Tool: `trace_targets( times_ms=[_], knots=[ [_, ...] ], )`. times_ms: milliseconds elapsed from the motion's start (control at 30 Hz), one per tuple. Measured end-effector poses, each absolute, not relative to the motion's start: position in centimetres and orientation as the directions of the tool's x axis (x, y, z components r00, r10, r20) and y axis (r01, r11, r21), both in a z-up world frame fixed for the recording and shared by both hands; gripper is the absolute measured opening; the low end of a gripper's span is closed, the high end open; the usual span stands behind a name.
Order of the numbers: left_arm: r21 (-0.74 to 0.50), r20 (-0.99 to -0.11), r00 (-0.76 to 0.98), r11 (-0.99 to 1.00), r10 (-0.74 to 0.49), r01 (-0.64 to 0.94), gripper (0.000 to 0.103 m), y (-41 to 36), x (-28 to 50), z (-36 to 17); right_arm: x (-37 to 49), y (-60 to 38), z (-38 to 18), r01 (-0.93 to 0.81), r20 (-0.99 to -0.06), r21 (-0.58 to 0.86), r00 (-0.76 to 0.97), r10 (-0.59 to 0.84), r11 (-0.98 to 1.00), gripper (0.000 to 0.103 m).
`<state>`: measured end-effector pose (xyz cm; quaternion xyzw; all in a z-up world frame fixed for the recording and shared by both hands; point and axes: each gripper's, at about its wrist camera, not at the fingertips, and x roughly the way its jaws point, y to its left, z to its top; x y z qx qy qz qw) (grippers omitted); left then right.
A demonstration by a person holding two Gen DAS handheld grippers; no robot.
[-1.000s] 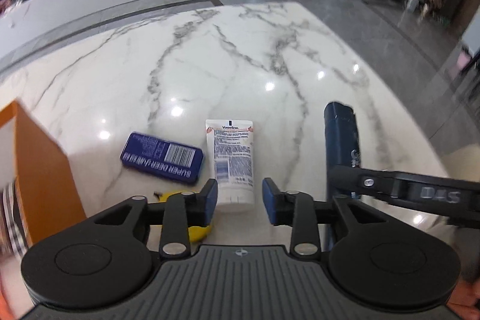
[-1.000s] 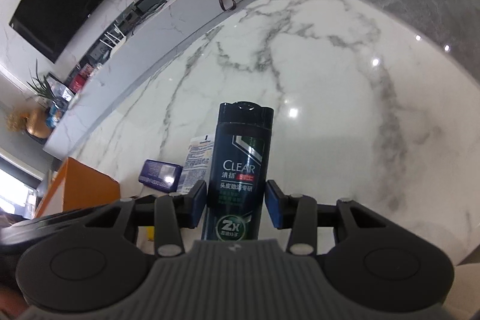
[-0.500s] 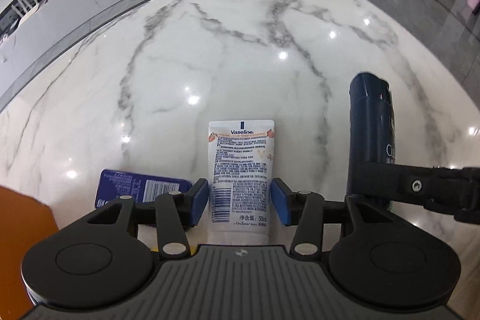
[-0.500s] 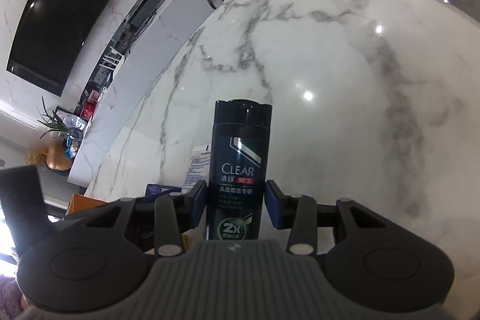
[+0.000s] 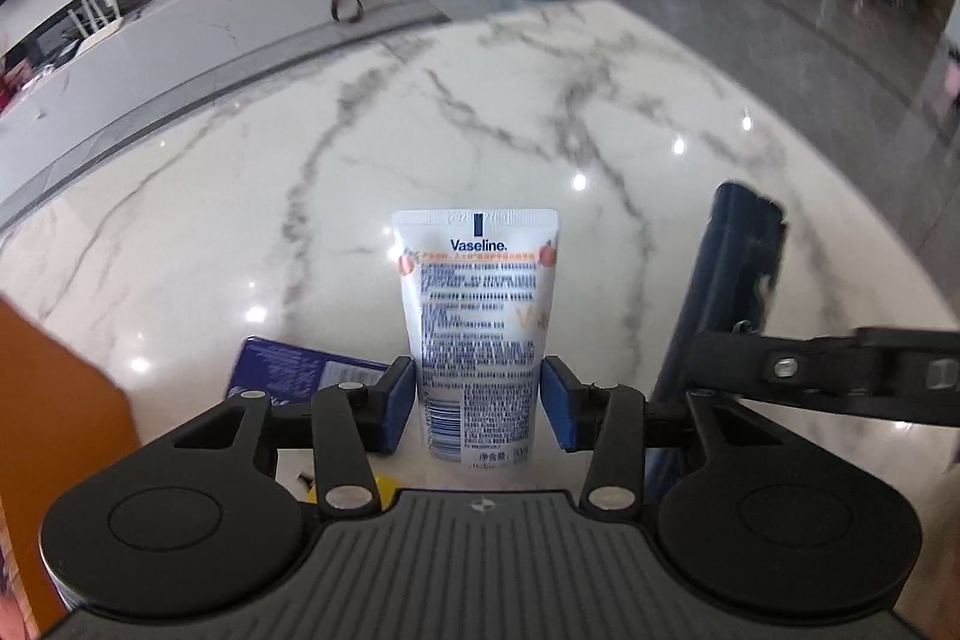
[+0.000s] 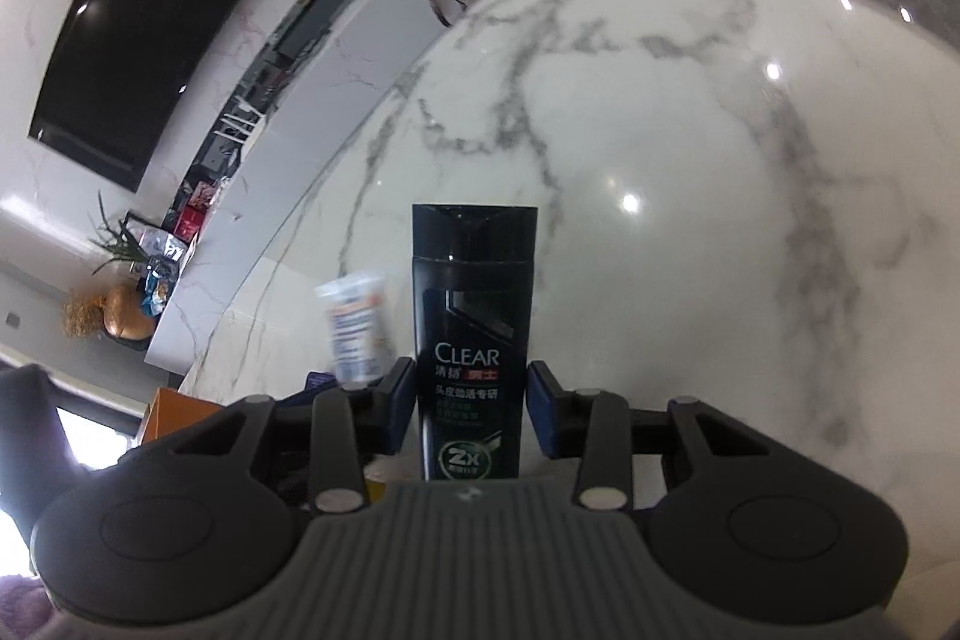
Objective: Organize rigid objects
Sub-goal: 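Lift and carry the tube with the left tool while the right tool carries the bottle to the orange box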
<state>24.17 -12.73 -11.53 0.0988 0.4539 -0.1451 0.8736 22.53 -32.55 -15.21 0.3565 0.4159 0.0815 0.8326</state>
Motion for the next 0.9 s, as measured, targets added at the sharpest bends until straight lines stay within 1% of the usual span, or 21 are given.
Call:
trace_targets(
  times_ms=[367,567,633,767,800,900],
  knots=[
    [-0.058,-0.682,0.696,0.965,-0.226,0.256,0.05,-8.0,19.4,-4.7,19.5,-30.5,-10.8,0.037,-0.593,0.579,0.705,0.389,0.815,0.04],
    [-0.125,-0.584,0.778,0.973,-0.232,0.196,0.05,-3.2,16.6,-0.4,17.6,-27.6,-6.0,-0.095,-0.518,0.557,0.736,0.435,0.825,0.041],
    [-0.151,-0.561,0.8,0.976,-0.214,0.156,0.05,-0.8,15.6,1.0,17.1,-26.0,-4.4,-0.156,-0.494,0.55,0.732,0.47,0.82,0.04],
    [-0.183,-0.536,0.835,0.983,-0.129,0.035,0.05,4.2,14.4,2.0,16.2,-21.5,-1.7,-0.296,-0.463,0.511,0.696,0.549,0.807,0.041],
    [-0.185,-0.538,0.838,0.983,-0.09,-0.013,0.05,5.5,14.1,2.0,16.1,-20.2,-1.2,-0.328,-0.46,0.498,0.685,0.565,0.803,0.041],
    [-0.215,-0.549,0.835,0.972,-0.041,-0.094,0.05,8.8,13.7,1.4,15.8,-16.1,0.0,-0.405,-0.466,0.448,0.656,0.594,0.797,0.041]
  ],
)
